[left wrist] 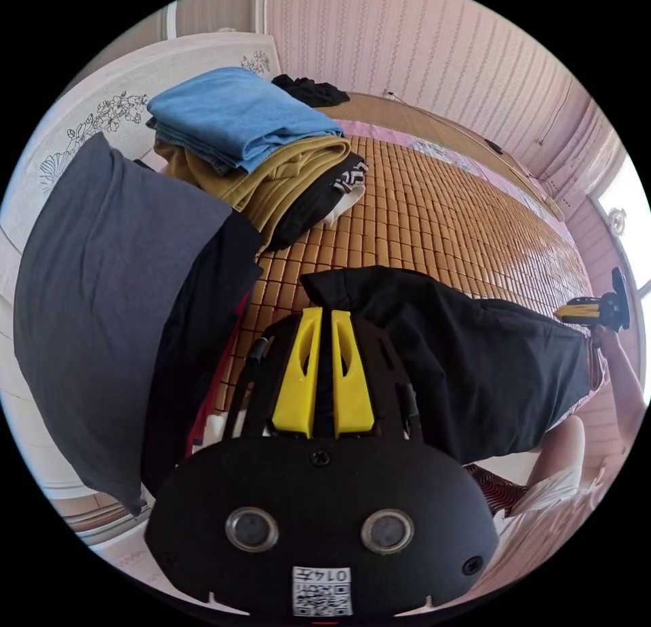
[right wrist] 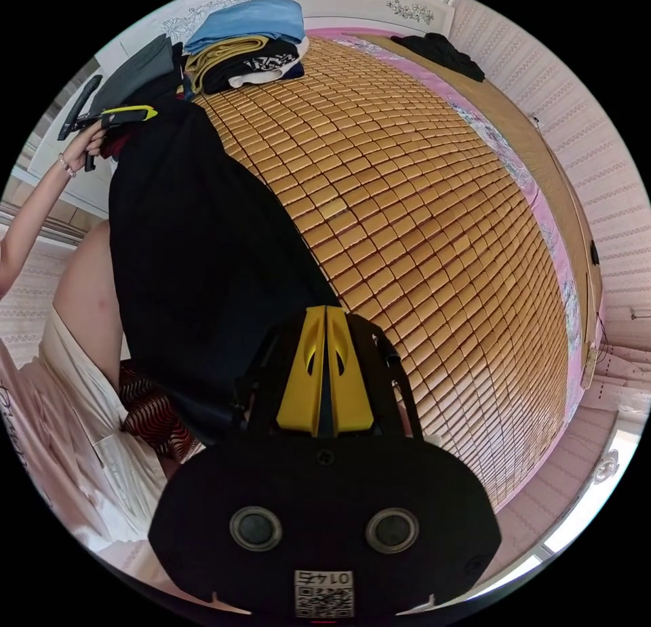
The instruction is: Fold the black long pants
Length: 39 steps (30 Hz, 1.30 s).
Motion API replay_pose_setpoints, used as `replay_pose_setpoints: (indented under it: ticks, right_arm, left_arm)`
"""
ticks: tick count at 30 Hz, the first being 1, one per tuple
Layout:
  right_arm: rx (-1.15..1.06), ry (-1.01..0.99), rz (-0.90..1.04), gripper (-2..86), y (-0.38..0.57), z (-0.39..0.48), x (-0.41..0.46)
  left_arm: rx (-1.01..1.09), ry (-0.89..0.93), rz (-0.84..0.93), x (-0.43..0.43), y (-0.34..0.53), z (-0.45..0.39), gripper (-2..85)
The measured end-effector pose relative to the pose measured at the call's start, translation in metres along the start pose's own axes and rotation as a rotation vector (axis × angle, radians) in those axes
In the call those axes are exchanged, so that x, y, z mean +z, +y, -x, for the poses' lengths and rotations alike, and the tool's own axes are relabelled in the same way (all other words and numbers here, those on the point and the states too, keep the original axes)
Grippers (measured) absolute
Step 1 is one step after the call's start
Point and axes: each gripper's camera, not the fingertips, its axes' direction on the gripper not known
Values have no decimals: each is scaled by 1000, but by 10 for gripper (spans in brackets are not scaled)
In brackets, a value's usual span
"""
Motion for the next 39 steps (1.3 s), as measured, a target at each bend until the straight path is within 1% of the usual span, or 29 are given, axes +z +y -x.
replay_pose_setpoints:
  ticks: [2, 3, 4, 5, 6, 7, 8, 9, 11, 15, 17, 20, 21, 23, 24, 25, 26, 27, 28, 29, 31, 32, 34, 36, 39]
  right_arm:
    - [-20, 9, -7, 7, -8, -3, -2]
    - [-36, 6, 14, 53, -14, -3, 3]
    - [-55, -33, 57, 81, -21, -2, 11]
    - [-64, -60, 88, 86, -25, -2, 17]
    - [-84, -96, 146, 84, -32, 0, 29]
    - [-106, -78, 188, 69, -36, 3, 40]
    - [-119, -55, 198, 49, -38, 5, 43]
    - [-136, -10, 199, 9, -41, 7, 44]
    - [-129, -5, 161, -1, -46, 4, 31]
    - [-56, -123, 54, -5, -56, -23, 0]
    - [-8, -130, 60, -2, -65, -36, 9]
    - [100, -178, 78, 14, -76, -53, 38]
    - [137, -197, 80, 38, -76, -58, 43]
    - [184, -203, 41, 54, -71, -66, 38]
    - [210, -191, 2, 55, -63, -71, 31]
    - [231, -173, -18, 54, -54, -77, 24]
    - [239, -164, -18, 50, -50, -79, 22]
    - [251, -140, -9, 42, -41, -83, 19]
    - [255, -113, 10, 20, -32, -85, 18]
    - [253, -103, 24, 9, -28, -84, 19]
    - [242, -98, 77, -4, -19, -82, 30]
    - [240, -102, 99, -5, -19, -82, 35]
    - [257, -88, 158, -8, -21, -83, 56]
    - [300, -110, 157, -9, -24, -88, 64]
    - [359, -111, 103, -10, -25, -98, 63]
  left_arm:
    - [21, -5, -1, -7, -2, 2, 9]
    - [28, -25, 8, -8, -3, 4, 8]
    - [27, -36, 23, -7, -3, 6, 8]
    - [25, -37, 30, -6, -4, 7, 7]
    - [24, -40, 41, -6, -5, 9, 7]
    - [26, -47, 48, -6, -5, 10, 7]
    - [31, -52, 51, -7, -5, 10, 7]
    - [37, -63, 59, -8, -5, 11, 8]
    - [52, -76, 62, -13, -5, 12, 10]
    - [35, -90, 43, -20, -8, 20, 24]
    - [8, -73, 51, -13, -10, 25, 37]
    - [-33, -88, 129, 8, -10, 31, 52]
    - [-51, -109, 128, 5, -9, 33, 54]
    - [-59, -137, 70, -13, -6, 33, 48]
    - [-36, -185, 26, -29, -4, 29, 42]
    - [16, -245, -11, -45, -2, 21, 32]
    - [48, -274, -31, -53, 0, 15, 25]
    - [122, -306, -64, -65, 2, 0, 12]
    - [204, -281, -85, -73, 5, -17, 0]
    - [242, -249, -90, -75, 6, -27, -2]
    - [416, -70, -58, -68, 9, -74, -5]
    - [457, -31, -44, -64, 10, -87, -6]
    - [606, 77, -8, -43, 10, -141, -6]
    - [644, 108, -8, -30, 5, -173, -6]
    - [688, 160, 64, -5, -8, -212, -6]
